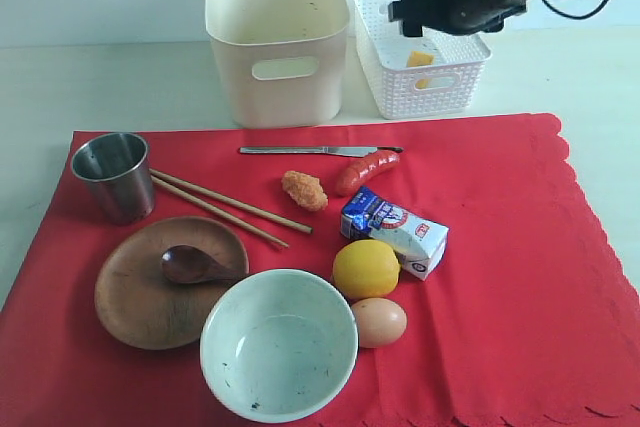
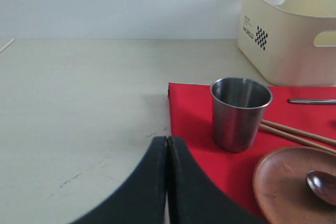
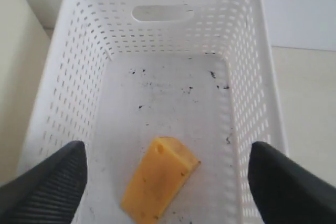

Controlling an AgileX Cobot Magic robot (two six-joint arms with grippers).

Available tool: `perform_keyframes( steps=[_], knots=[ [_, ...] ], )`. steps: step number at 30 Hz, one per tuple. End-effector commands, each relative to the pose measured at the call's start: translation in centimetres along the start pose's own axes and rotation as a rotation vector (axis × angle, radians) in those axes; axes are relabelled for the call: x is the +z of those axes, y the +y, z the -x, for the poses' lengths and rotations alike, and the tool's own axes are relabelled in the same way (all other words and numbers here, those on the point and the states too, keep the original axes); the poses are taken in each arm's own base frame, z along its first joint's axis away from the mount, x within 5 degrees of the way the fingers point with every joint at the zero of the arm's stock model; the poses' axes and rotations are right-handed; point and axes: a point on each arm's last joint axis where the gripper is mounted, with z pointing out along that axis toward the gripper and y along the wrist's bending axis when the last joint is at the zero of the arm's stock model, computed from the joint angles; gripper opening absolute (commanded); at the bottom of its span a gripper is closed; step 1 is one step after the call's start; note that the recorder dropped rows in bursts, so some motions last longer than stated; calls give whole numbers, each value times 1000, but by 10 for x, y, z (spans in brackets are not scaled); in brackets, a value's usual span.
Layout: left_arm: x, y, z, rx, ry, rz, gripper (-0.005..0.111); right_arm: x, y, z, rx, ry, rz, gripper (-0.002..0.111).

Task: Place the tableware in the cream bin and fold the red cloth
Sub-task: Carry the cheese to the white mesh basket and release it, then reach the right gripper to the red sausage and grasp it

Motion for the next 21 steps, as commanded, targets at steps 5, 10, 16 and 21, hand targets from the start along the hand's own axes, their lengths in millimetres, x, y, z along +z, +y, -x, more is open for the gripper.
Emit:
perform_keyframes(
  steps=[5,10,16,21],
  knots=[
    [0,0,0,4,-8,4,0,-92,2,33,-175,136,-10,66],
    [0,0,0,4,-8,4,0,-125,5,19,-218,217,41,11],
    [0,0,0,4,-8,4,0,-137,20,-41,-175,215,233,0],
    [0,0,0,4,-8,4,0,-146,35,-79,-245,227,374,0]
  ],
)
